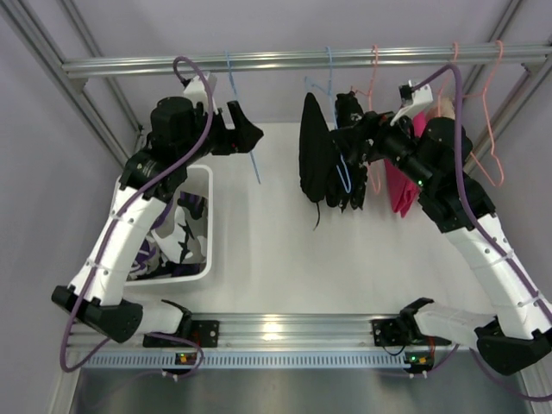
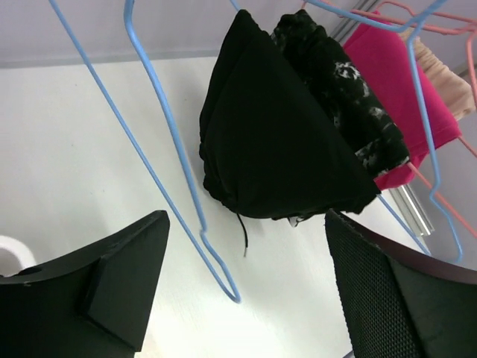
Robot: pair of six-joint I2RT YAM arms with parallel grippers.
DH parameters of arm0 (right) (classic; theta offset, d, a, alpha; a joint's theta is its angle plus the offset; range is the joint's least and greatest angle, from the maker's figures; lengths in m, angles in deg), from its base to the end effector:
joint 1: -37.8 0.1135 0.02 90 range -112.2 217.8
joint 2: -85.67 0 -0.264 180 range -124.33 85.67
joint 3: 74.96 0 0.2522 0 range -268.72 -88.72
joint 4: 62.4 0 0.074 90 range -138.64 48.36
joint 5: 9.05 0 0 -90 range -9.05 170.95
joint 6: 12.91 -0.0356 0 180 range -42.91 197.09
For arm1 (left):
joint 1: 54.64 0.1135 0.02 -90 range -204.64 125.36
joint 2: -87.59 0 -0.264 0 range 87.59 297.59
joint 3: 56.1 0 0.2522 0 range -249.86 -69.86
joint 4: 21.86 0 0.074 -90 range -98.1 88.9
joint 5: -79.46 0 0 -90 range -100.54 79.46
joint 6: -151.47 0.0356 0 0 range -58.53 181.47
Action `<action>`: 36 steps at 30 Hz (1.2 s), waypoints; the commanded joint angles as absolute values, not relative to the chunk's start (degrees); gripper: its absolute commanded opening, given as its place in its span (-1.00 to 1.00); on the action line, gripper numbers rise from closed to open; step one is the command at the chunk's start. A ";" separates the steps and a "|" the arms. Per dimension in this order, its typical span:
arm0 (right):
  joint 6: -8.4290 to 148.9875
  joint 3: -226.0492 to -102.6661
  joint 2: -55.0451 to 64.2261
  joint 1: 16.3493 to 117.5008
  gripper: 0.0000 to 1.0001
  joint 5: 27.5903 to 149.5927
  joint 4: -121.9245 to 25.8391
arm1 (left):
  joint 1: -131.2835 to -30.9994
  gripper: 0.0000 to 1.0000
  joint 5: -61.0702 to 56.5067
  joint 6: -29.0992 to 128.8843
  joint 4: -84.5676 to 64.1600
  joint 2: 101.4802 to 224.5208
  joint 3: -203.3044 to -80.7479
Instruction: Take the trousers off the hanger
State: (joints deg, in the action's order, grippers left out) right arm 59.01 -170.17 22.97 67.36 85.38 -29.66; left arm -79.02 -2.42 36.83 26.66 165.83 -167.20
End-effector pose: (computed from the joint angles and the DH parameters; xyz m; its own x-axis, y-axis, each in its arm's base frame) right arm 0.1910 0.1115 0.4832 -0.1768 0.2554 -0.9505 -0.5304 0.7888 0.3106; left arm 0.2559 -0.1215 0.4793 -0.4455 -0.2512 -0.8593 0.3815 0.8150 -0.4361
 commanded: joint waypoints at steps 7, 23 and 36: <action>58.11 -181.79 15.20 62.76 0.39 98.43 -25.53 | -78.81 0.96 -3.24 53.73 23.88 153.43 -168.38; 54.43 -182.24 6.66 62.50 0.20 95.26 -25.08 | -78.81 0.98 -7.73 58.40 22.75 144.46 -163.81; 32.28 -170.55 5.69 60.21 -0.21 119.27 -52.94 | -78.81 0.98 -7.12 58.48 20.64 142.88 -160.21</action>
